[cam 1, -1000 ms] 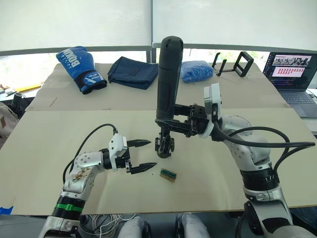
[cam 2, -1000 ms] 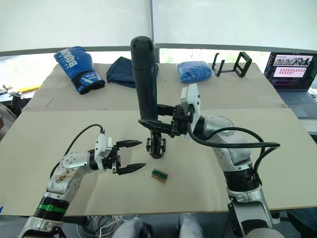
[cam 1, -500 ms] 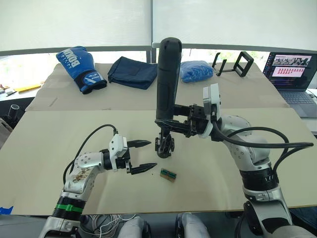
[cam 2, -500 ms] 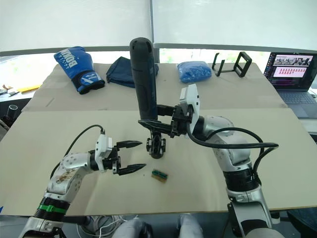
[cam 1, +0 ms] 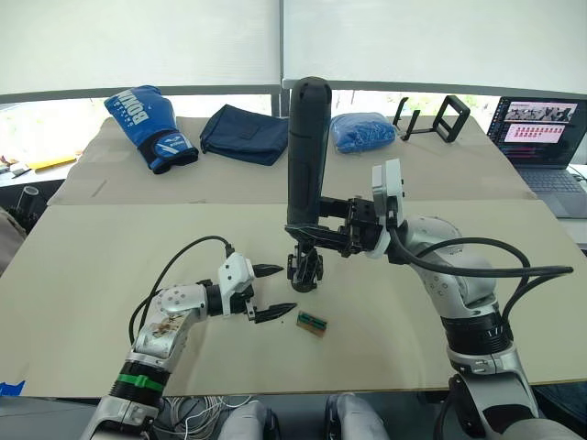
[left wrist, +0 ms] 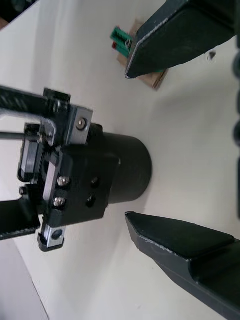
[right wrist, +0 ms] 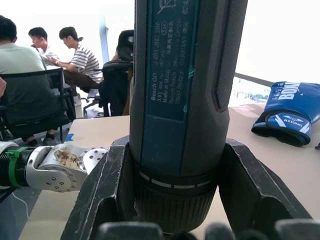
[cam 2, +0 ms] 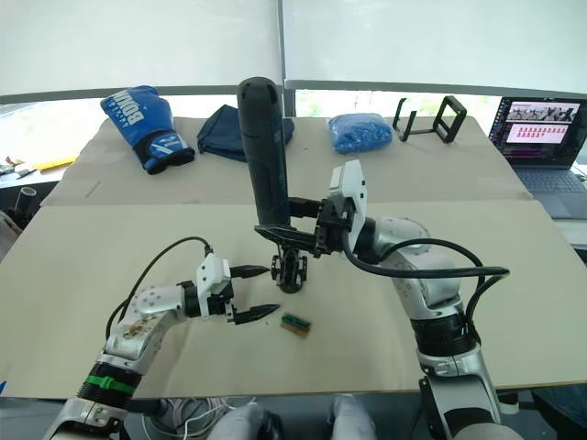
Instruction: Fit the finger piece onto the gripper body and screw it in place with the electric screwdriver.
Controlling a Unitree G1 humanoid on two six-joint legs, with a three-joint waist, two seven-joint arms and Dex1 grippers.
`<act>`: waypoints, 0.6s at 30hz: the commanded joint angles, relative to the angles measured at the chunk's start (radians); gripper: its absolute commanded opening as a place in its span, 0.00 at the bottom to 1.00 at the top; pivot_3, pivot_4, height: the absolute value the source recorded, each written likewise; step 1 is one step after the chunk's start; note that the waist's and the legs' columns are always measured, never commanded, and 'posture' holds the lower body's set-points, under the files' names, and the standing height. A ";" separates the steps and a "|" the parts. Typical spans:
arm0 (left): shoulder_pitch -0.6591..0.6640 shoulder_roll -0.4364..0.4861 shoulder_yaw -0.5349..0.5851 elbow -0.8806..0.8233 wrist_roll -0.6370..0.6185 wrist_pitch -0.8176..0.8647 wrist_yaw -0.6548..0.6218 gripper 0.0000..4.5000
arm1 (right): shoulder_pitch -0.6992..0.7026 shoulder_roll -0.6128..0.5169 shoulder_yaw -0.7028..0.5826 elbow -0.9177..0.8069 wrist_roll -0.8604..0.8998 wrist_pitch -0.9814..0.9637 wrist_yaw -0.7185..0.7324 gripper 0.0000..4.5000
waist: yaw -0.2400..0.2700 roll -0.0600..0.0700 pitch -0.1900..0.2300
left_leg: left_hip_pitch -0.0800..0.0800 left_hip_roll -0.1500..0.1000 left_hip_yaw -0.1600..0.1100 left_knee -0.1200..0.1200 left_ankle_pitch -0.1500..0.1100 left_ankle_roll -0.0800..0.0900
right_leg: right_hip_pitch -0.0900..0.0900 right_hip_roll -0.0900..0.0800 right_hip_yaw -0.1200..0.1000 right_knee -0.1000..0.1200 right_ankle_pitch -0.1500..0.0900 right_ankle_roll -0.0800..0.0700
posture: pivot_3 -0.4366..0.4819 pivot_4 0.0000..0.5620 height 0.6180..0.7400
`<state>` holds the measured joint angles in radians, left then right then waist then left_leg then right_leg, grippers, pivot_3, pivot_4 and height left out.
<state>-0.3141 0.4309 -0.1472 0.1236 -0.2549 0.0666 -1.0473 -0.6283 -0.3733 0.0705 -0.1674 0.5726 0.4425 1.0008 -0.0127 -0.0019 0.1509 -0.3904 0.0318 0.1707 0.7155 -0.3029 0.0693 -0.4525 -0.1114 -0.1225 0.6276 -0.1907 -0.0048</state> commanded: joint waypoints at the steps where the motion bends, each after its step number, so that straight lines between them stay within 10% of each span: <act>1: -0.028 -0.015 -0.018 0.017 0.027 -0.028 0.014 1.00 | -0.012 0.003 -0.011 -0.044 0.012 -0.033 0.005 0.43 | -0.001 0.000 0.000 | 0.000 0.000 0.000 0.000 0.000 0.000 | 0.000 0.000 0.000 0.000 0.000 0.000 | 0.48 0.27 1.00; 18: -0.138 -0.099 -0.046 0.211 0.076 -0.132 0.010 1.00 | -0.017 0.002 -0.007 -0.038 0.007 -0.028 0.004 0.43 | 0.000 0.000 0.000 | 0.000 0.000 0.000 0.001 0.000 0.000 | 0.000 0.000 0.000 0.000 0.000 0.000 | 0.48 0.27 1.00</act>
<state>-0.4334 0.3369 -0.1939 0.3330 -0.1803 -0.0354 -1.0354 -0.6284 -0.3728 0.0713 -0.1674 0.5717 0.4425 1.0005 -0.0126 -0.0020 0.1508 -0.3904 0.0318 0.1707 0.7163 -0.3028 0.0694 -0.4525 -0.1113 -0.1225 0.6279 -0.1907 -0.0048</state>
